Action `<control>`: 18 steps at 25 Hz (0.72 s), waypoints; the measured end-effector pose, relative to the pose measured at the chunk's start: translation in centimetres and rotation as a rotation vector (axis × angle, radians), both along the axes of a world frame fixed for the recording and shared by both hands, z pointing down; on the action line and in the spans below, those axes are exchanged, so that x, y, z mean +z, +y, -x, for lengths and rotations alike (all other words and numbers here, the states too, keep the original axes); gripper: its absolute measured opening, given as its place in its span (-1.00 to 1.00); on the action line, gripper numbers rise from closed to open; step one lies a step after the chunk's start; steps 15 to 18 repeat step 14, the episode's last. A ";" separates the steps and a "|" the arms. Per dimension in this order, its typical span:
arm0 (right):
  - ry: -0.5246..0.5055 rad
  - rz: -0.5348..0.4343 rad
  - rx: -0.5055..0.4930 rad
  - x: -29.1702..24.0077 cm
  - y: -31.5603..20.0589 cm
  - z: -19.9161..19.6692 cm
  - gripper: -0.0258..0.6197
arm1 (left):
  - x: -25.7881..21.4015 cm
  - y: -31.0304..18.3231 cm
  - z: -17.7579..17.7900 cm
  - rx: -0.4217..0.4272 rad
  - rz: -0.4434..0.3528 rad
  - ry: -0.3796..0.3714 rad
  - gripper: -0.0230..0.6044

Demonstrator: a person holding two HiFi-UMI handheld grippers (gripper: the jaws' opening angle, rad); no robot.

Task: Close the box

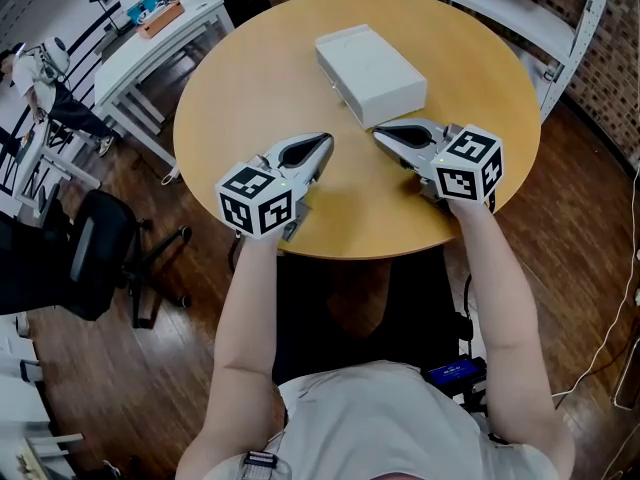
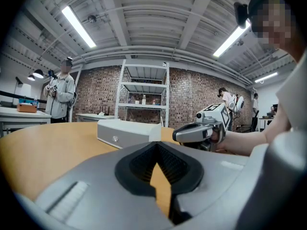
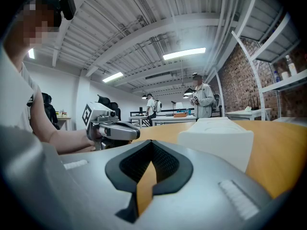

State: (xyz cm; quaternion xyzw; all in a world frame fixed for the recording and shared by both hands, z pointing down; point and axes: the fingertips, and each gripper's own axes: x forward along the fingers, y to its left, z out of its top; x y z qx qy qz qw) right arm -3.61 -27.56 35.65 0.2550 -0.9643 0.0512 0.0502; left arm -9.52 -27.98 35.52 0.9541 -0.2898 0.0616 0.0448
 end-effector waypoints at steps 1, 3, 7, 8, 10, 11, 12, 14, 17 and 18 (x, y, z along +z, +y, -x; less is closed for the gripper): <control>0.000 0.000 -0.001 0.0 0.0 0.0 -0.92 | 0.0 0.0 0.0 0.000 0.000 0.000 -0.93; 0.000 0.000 -0.001 0.1 0.0 0.0 -0.92 | 0.1 0.0 0.0 0.000 0.000 0.001 -0.93; 0.002 -0.002 0.001 0.0 0.1 0.1 -0.92 | 0.0 0.1 0.2 0.000 -0.002 0.001 -0.93; 0.002 -0.002 0.001 0.0 0.1 0.1 -0.92 | -0.1 0.1 0.2 0.000 -0.002 0.002 -0.93; 0.002 -0.001 -0.001 0.0 0.0 0.1 -0.92 | 0.0 0.0 0.1 -0.001 -0.001 0.002 -0.93; 0.002 0.000 -0.001 0.0 0.0 0.1 -0.92 | 0.0 0.0 0.1 -0.001 -0.001 0.002 -0.93; 0.001 0.000 -0.001 0.0 0.0 0.2 -0.92 | 0.0 0.0 0.1 -0.001 0.000 0.002 -0.93; 0.001 0.002 -0.002 0.1 -0.1 0.2 -0.92 | 0.1 -0.1 0.2 0.000 0.001 0.001 -0.93; 0.001 0.002 -0.002 0.1 -0.1 0.2 -0.92 | 0.1 -0.1 0.2 0.000 0.001 0.001 -0.93; 0.001 0.002 -0.002 0.1 -0.1 0.2 -0.92 | 0.1 -0.1 0.2 0.000 0.001 0.001 -0.93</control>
